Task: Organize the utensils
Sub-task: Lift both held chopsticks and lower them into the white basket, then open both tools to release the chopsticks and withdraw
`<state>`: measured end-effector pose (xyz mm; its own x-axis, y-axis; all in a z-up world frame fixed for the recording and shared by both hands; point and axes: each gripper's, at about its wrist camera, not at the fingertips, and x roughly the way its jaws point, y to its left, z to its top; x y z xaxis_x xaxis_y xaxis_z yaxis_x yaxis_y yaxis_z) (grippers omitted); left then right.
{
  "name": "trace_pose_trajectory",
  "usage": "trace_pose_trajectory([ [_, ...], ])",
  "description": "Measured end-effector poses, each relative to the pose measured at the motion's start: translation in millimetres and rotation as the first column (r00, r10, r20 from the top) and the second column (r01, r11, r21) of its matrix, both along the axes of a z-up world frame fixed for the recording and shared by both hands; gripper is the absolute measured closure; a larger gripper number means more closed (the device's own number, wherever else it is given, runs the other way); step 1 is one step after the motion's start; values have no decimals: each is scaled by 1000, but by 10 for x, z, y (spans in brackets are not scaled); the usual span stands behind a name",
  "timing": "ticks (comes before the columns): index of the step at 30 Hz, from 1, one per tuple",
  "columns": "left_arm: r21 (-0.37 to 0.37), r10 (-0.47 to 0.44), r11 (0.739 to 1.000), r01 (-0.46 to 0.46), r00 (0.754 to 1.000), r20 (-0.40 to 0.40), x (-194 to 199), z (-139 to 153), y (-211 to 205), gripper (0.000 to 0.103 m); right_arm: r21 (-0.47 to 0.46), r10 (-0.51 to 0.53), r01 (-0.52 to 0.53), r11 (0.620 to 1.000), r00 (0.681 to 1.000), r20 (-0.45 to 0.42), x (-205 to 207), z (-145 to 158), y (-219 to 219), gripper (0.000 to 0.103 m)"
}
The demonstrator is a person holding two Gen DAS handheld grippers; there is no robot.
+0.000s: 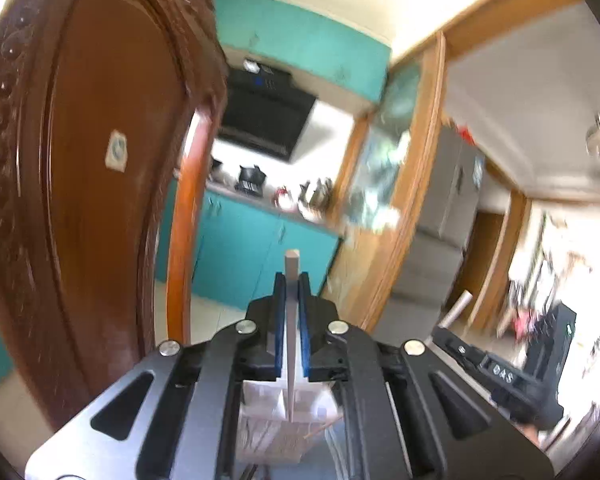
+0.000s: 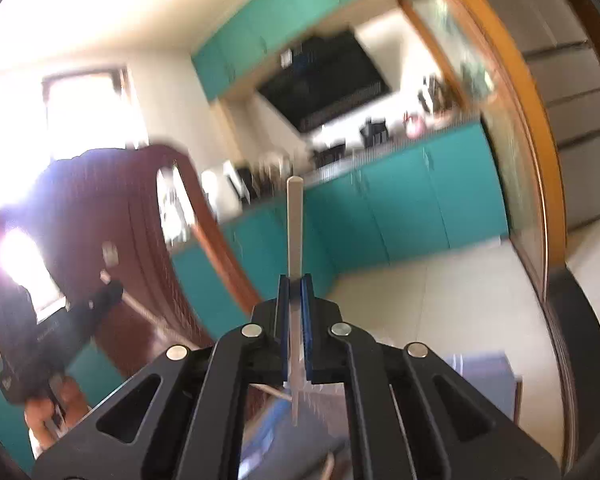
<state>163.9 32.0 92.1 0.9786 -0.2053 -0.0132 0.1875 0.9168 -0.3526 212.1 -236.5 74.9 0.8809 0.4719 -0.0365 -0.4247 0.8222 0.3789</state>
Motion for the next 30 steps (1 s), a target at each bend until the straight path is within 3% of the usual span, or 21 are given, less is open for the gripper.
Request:
trace_pose_trajectory([
  [3,-36,68,997,-68,998,-20,287,-92,19,96,-57,-87,88,994,996,31,185,-11,128,97],
  [6,-68,84,994,-89,994,-71,517,-258,61,96,-115,-117,116,987,993,2,382,-247,293,97],
  [9,-32,108,993,-112,987,-120,802,-419,52,96,-201,-135,125,971,990,-37,597,-520,449,97],
  [13,3,102,995,-104,968,-228,1123,-681,-73,96,-232,-125,102,967,988,-89,713,-740,523,97],
  [19,40,92,996,-84,946,-309,1316,-876,-138,96,-273,-119,86,958,987,-105,735,-828,612,97],
  [23,55,88,996,-74,943,-320,1297,-918,-150,95,-265,-128,97,960,987,-102,641,-819,573,95],
  [26,89,94,994,-71,948,-303,1209,-896,-175,91,-255,-141,119,960,987,-72,513,-714,513,85],
  [30,111,79,992,-53,965,-249,962,-812,-175,81,-222,-163,173,959,985,64,92,-454,401,59],
])
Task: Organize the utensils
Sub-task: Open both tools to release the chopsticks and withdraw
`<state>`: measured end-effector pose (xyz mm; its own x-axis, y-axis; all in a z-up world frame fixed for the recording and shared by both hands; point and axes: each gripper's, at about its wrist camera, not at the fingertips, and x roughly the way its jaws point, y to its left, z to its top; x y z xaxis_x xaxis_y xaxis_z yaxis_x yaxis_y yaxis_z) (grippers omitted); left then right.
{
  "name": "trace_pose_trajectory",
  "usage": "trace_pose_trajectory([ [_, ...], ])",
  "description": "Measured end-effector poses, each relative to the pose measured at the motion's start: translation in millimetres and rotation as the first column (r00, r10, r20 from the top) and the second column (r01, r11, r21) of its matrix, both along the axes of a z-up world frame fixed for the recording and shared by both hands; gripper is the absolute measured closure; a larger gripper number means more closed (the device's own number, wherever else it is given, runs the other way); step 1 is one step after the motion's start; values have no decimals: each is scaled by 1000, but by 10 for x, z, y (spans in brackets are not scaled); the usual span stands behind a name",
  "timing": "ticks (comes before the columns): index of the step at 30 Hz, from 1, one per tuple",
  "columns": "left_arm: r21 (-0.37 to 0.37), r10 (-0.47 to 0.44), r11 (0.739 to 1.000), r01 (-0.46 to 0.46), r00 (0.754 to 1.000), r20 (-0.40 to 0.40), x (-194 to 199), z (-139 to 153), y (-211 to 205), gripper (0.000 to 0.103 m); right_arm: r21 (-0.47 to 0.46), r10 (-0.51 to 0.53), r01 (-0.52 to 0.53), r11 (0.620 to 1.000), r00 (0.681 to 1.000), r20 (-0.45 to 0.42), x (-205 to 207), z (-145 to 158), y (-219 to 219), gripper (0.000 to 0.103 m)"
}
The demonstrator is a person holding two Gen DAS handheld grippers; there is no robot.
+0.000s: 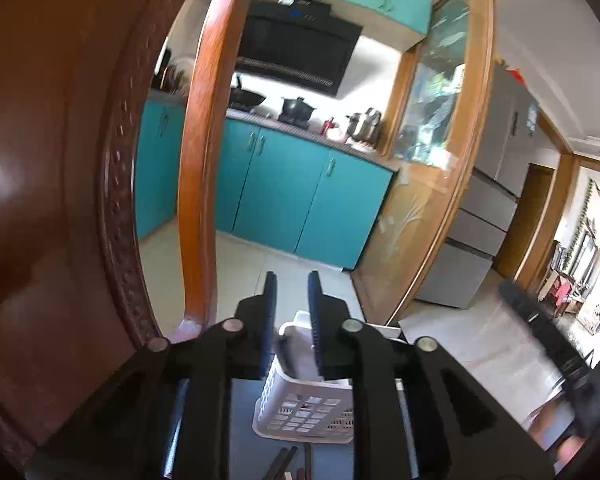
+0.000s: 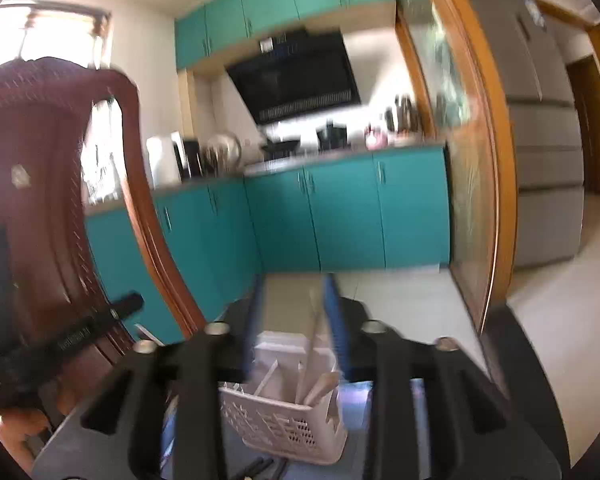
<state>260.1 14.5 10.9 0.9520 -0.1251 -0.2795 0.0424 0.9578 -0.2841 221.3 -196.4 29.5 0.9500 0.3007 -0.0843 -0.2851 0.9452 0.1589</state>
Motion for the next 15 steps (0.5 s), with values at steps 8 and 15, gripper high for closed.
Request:
trace_pose_trajectory([
  [8,95,70,992,-80,992,101,-573,-61,74,77,-72,209,-212,975,977,-44,-533,204,133,57],
  [15,111,81,992,-65,985,-150,-491,-858,275,78,-128,261,-422,898,743,-616,-21,-1386,685,74],
])
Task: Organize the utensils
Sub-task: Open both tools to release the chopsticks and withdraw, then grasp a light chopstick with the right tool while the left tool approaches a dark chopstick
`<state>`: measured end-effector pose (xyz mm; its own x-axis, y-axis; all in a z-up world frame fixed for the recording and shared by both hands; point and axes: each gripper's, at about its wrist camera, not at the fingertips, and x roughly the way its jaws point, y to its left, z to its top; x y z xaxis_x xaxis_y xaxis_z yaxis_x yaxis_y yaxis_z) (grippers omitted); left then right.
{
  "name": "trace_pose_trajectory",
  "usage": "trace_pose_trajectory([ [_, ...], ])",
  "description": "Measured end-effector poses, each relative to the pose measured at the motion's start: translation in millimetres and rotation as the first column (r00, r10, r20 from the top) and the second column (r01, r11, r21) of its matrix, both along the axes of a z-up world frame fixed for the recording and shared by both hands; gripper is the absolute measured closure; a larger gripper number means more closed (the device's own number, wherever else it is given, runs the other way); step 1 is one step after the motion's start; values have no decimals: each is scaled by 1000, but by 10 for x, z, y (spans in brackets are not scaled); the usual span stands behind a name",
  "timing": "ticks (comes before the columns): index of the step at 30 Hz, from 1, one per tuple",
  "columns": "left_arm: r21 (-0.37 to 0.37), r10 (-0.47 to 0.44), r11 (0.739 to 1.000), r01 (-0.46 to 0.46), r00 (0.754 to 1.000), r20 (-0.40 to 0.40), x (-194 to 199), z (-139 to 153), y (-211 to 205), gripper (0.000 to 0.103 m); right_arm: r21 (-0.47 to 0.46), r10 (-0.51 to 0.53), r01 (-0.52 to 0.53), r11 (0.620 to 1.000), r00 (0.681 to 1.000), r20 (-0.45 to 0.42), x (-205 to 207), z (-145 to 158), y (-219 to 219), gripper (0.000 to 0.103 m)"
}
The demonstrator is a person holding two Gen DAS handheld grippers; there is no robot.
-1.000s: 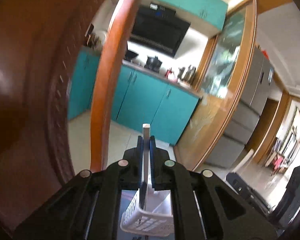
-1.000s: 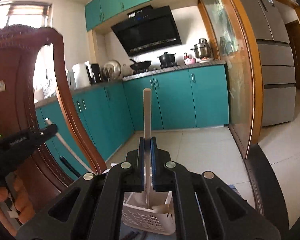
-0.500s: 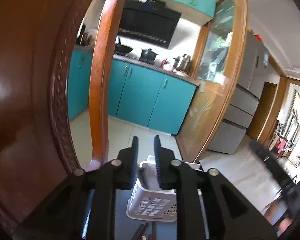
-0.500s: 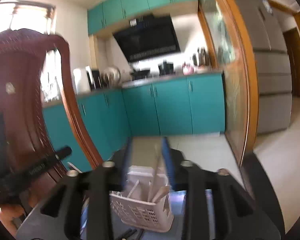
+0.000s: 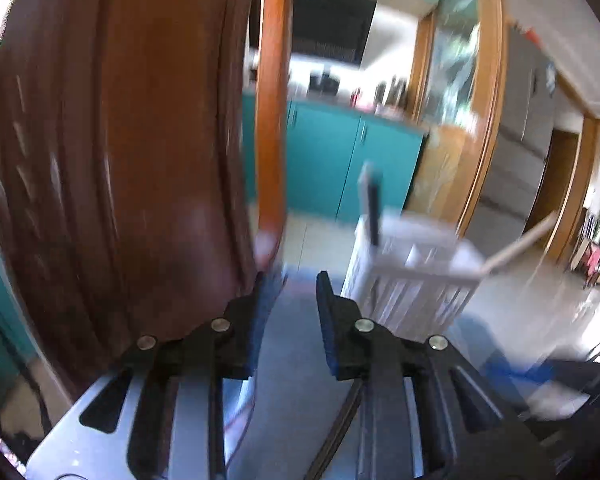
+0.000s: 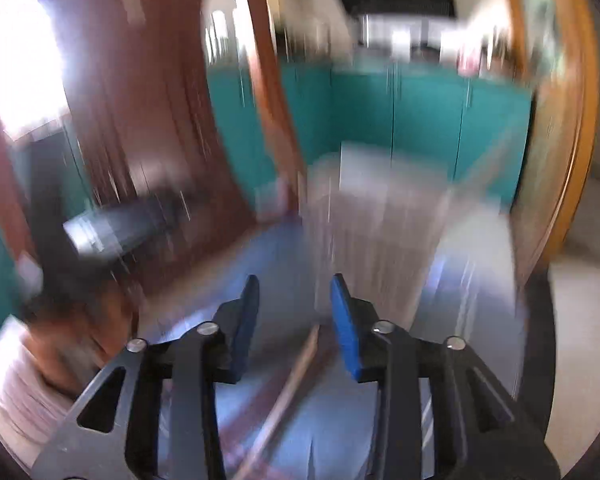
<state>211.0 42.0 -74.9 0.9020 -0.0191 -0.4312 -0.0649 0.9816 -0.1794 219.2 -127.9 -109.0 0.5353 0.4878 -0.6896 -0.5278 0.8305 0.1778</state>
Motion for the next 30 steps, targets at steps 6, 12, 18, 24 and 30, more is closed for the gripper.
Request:
trace_pose_trajectory([
  [6,71,-6,997,12,997,-72,78,-191,-49,77,-21,5,-10,1000,978,-211,131,-513,217,79],
  [12,76,-37,996,48,989,-143,168,-299,-125,72,-92,-63,49,995,985,-163,211,-595,246,79],
  [18,11,-119,992,127,956,-268,266,-533,-115,71,-58,-115,105,993,974,-194,341,-599,54,96],
  [24,-6,-246,965,262,900,-359,318,-691,-323,69,-99,-282,268,958,943,-177,432,-622,-304,96],
  [30,22,-300,941,338,863,-407,341,-800,-630,64,-60,-334,329,943,924,-187,465,-667,-497,96],
])
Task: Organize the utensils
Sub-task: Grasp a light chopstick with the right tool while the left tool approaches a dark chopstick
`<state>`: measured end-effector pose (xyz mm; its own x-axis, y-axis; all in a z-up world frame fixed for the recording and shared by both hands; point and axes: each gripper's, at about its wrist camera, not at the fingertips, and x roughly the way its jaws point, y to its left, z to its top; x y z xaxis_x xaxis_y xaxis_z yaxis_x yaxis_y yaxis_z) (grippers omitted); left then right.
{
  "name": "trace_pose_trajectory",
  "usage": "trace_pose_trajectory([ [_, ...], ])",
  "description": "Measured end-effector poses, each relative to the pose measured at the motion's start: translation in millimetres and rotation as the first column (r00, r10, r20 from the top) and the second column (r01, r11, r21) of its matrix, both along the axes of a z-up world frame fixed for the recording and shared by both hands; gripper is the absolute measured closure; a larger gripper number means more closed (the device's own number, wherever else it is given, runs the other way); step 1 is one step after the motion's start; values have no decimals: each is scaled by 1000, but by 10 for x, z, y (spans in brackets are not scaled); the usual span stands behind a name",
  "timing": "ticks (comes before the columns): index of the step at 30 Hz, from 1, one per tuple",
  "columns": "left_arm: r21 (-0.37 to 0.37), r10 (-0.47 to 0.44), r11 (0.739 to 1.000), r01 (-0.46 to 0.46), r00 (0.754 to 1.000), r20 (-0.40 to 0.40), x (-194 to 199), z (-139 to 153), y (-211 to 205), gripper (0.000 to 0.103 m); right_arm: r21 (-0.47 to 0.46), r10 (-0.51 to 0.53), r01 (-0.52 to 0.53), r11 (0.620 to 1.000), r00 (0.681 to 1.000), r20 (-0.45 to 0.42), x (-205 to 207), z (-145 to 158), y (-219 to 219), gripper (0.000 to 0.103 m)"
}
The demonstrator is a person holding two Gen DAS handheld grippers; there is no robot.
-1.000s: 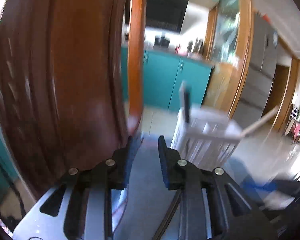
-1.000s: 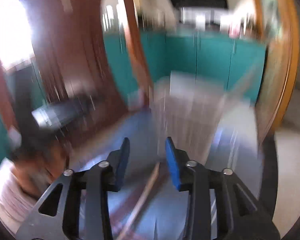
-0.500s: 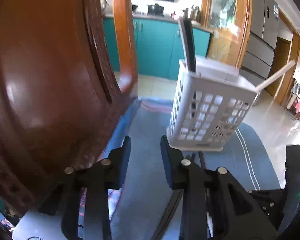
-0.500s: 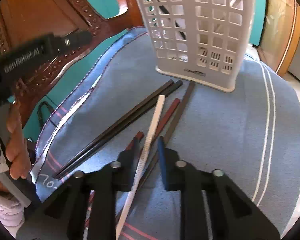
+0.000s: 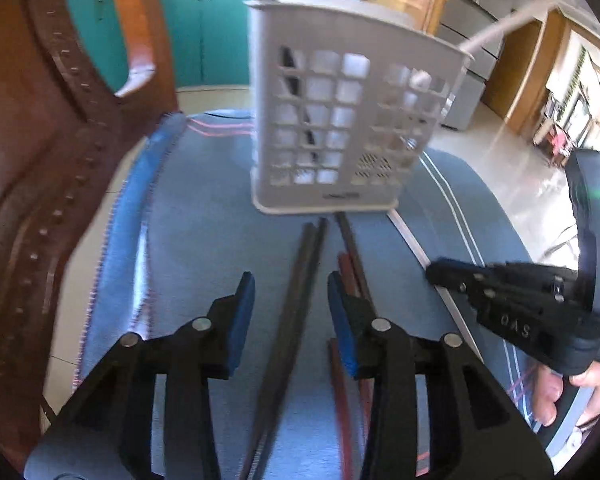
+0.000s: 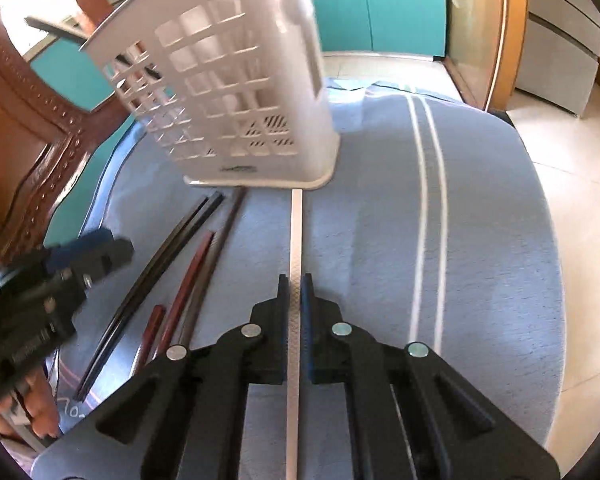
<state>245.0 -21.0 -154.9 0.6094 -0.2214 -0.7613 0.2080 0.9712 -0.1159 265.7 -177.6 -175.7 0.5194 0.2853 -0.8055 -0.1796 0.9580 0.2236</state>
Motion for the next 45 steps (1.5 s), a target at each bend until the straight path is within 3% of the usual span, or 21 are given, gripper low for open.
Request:
trace_pose_trajectory([
  [10,98,-15,995,21,998,-64,-29,-293,-256,64,-8,-12,12,1000,1000,20,29,-12,77,94],
  [11,100,-12,995,18,998,-62,-19,-300,-279,66,-13,-13,13,1000,1000,22,28,-14,84,94],
  [14,101,4,995,2,998,-62,-43,-295,-276,87,-18,-13,14,1000,1000,26,30,-25,106,93],
  [19,61,37,998,-33,997,-63,-87,-275,-146,90,-27,-8,9,1000,999,34,13,-25,138,90],
  [25,-5,72,997,-72,997,-34,-243,-102,99,90,-30,-10,11,1000,999,35,17,-26,165,88],
  [32,-25,88,996,-88,996,-23,-319,-18,291,90,-40,-2,4,999,999,45,-4,-12,178,81],
  [45,62,124,991,-120,990,-69,-126,-260,185,84,-62,10,-6,998,998,61,-36,-19,221,75],
])
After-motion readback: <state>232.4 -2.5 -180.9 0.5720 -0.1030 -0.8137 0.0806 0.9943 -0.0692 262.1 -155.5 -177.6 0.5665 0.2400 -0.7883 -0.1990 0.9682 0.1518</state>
